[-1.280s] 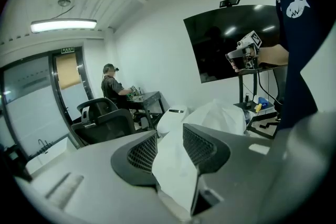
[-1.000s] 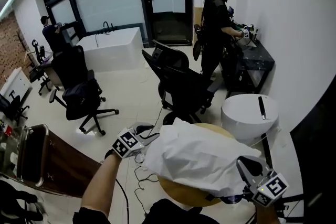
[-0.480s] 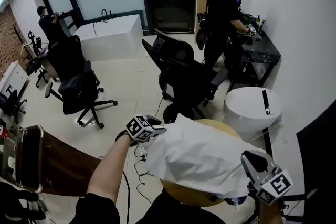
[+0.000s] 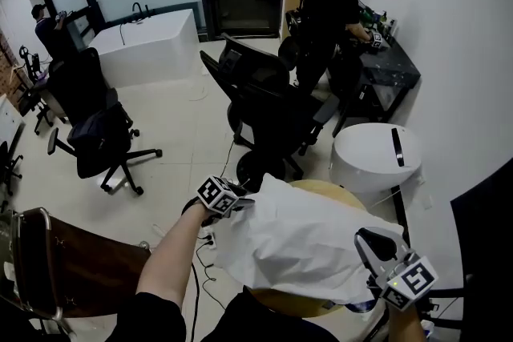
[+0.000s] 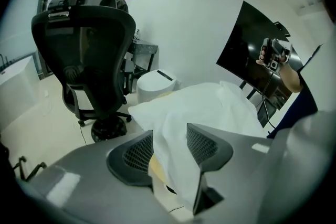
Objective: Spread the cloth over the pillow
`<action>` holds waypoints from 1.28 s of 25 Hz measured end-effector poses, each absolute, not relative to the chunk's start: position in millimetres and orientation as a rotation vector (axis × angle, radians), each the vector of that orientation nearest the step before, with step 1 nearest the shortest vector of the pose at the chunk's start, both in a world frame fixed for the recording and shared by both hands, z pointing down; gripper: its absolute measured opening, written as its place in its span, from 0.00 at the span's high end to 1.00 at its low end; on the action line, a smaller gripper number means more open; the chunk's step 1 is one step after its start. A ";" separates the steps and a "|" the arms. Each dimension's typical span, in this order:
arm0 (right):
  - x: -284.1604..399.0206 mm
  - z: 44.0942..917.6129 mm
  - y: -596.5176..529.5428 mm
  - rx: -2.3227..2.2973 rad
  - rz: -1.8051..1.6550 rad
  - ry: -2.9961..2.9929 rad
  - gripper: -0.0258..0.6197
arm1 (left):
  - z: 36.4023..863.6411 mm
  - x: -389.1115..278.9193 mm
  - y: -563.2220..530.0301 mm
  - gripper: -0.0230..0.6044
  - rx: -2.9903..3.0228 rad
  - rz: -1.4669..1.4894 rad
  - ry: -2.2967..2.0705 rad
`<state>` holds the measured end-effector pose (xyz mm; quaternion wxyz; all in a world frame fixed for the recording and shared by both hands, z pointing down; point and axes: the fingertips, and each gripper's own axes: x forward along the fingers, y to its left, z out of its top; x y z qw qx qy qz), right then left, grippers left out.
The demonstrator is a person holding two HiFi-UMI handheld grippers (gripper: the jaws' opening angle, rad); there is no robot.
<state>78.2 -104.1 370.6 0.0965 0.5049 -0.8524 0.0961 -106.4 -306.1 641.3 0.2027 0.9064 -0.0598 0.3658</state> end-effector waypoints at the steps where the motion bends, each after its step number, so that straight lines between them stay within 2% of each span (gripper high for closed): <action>1: 75.1 371.1 -108.8 1.491 0.288 -2.526 0.90 | 644.1 -105.4 -304.1 0.66 2.523 1.015 -0.149; 4: 66.2 374.3 -124.0 1.464 0.297 -2.530 0.90 | 646.7 -104.0 -299.3 0.70 2.529 0.989 -0.111; 7: 57.0 379.7 -137.8 1.420 0.297 -2.531 0.90 | 634.9 -103.2 -296.3 0.91 2.627 0.969 -0.121; 9: 50.5 386.6 -146.5 1.381 0.309 -2.529 0.89 | 618.9 -106.0 -294.7 0.95 2.722 0.948 -0.159; 17: 30.3 434.7 -192.7 1.183 0.429 -2.504 0.81 | 519.6 -127.1 -272.7 0.96 3.133 0.715 -0.320; 25: -24.6 457.8 -230.1 0.853 0.547 -2.639 0.74 | 418.4 -148.3 -233.2 0.96 3.377 0.416 -0.434; 32: -51.6 492.1 -246.2 0.507 0.429 -2.570 0.66 | 389.7 -153.6 -208.4 0.96 3.477 0.405 -0.467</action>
